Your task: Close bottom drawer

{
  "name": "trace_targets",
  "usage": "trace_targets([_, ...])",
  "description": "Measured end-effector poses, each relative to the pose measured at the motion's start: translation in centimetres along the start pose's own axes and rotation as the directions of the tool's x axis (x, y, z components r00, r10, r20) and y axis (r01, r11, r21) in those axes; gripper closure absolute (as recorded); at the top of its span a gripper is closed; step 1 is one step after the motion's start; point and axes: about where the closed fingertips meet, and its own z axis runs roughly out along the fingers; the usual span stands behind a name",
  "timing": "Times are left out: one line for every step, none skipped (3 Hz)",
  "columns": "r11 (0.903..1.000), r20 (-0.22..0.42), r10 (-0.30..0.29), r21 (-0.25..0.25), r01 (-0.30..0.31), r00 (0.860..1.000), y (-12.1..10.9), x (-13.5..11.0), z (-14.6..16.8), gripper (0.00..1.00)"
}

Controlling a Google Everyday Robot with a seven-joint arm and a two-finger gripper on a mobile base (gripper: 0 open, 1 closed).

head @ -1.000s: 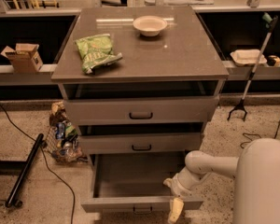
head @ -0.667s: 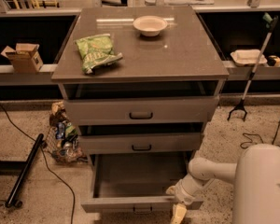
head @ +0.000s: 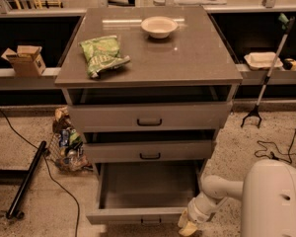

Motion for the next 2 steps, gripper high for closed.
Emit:
trace_targets([0.9999, -0.011, 0.014, 0.005, -0.014, 1.0, -1.7, 1.4, 1.9, 0.82])
trace_targets([0.9989, -0.007, -0.001, 0.047, 0.001, 1.0, -3.8, 1.8, 2.1, 0.82])
